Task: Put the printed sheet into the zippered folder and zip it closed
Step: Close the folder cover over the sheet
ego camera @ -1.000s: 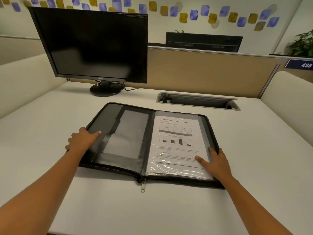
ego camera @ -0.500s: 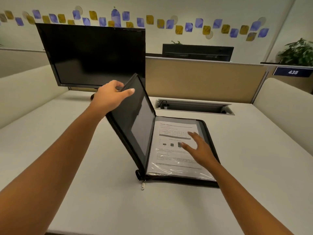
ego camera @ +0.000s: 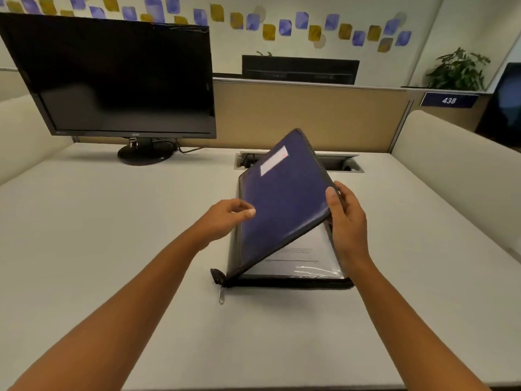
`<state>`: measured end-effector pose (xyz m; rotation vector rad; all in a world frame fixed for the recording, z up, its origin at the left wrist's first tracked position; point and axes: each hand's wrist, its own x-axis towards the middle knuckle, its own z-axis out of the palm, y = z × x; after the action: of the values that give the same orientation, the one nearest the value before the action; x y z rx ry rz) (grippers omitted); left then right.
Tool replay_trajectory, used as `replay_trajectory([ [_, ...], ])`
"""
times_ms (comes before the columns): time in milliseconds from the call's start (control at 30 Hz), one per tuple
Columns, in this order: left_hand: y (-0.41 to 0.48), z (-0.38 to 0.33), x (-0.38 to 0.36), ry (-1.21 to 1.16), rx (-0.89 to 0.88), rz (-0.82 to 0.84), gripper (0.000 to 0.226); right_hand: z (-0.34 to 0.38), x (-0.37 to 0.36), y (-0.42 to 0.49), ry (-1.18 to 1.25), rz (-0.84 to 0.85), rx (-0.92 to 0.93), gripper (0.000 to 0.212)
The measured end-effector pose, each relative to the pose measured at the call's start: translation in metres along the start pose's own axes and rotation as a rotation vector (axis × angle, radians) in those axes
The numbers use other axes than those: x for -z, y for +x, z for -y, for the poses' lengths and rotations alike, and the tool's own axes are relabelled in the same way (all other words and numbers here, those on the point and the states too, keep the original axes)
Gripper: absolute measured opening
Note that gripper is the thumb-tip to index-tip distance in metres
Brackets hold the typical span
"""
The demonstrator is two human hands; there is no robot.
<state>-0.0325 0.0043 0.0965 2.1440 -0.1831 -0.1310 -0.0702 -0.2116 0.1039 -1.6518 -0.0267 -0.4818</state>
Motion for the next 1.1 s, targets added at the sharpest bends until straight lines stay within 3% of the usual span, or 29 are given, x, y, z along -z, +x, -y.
replay_trajectory([
  [167, -0.013, 0.05, -0.009, 0.074, 0.122, 0.067, 0.025, -0.048, 0.035, -0.003, -0.069, -0.179, -0.187, 0.025],
  [333, -0.028, 0.075, -0.009, 0.094, 0.123, 0.124, 0.021, -0.091, 0.054, -0.015, -0.247, -0.155, -0.374, 0.047],
  [500, -0.041, 0.095, -0.005, 0.058, 0.089, 0.119, 0.013, -0.107, 0.056, -0.025, -0.449, -0.066, -0.265, 0.047],
  [800, -0.055, 0.108, -0.003, -0.038, 0.03, 0.188, 0.029, -0.122, 0.07, -0.028, -0.591, 0.303, -0.201, 0.076],
  [1000, -0.059, 0.118, -0.006, -0.072, 0.006, 0.037, 0.03, -0.127, 0.071, -0.024, -0.704, 0.342, -0.158, 0.078],
  [1100, -0.059, 0.121, -0.011, -0.067, 0.024, -0.026, 0.018, -0.129, 0.067, -0.024, -0.762, 0.293, -0.137, 0.074],
])
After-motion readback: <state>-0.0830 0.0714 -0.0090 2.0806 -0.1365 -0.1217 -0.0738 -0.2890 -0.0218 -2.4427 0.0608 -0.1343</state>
